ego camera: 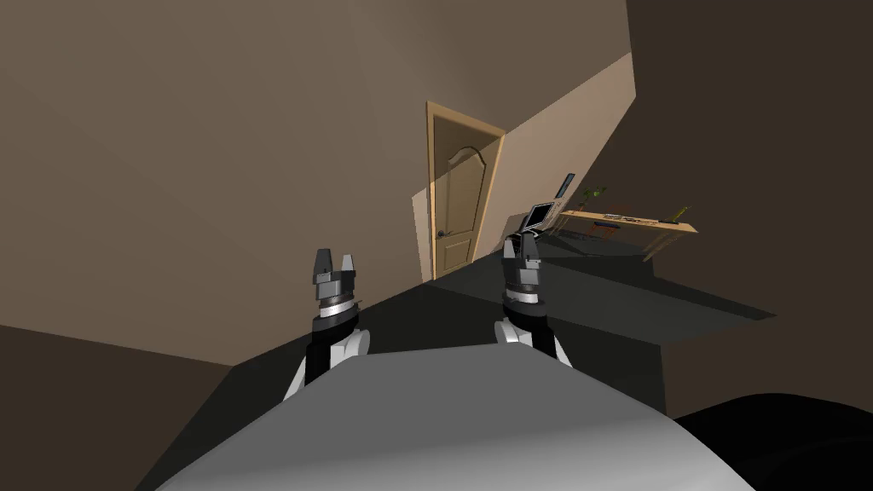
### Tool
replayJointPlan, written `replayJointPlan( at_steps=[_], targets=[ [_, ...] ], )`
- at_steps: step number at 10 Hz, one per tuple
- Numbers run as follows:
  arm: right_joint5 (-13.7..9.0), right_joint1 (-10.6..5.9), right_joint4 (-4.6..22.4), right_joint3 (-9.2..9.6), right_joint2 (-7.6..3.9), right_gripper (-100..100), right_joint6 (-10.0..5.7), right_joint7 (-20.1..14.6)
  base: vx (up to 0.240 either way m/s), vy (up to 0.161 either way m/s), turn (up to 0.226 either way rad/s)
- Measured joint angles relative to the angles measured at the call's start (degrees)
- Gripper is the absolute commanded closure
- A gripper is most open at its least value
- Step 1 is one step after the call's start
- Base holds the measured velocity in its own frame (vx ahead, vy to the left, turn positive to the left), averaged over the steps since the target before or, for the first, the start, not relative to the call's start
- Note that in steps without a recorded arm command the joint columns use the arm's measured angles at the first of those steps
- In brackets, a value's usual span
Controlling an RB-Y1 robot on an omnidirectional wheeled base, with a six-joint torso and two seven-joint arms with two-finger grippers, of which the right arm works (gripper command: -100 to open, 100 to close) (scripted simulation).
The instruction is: Pull the door open
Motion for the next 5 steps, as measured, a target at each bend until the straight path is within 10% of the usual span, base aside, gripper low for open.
replayJointPlan(
  at_steps=[5],
  targets=[
    [-2.0, -2.25, 5.2, 0.06, -1.87, -100, -0.01, -0.1, 0.077, -0.032, 0.073]
  ],
)
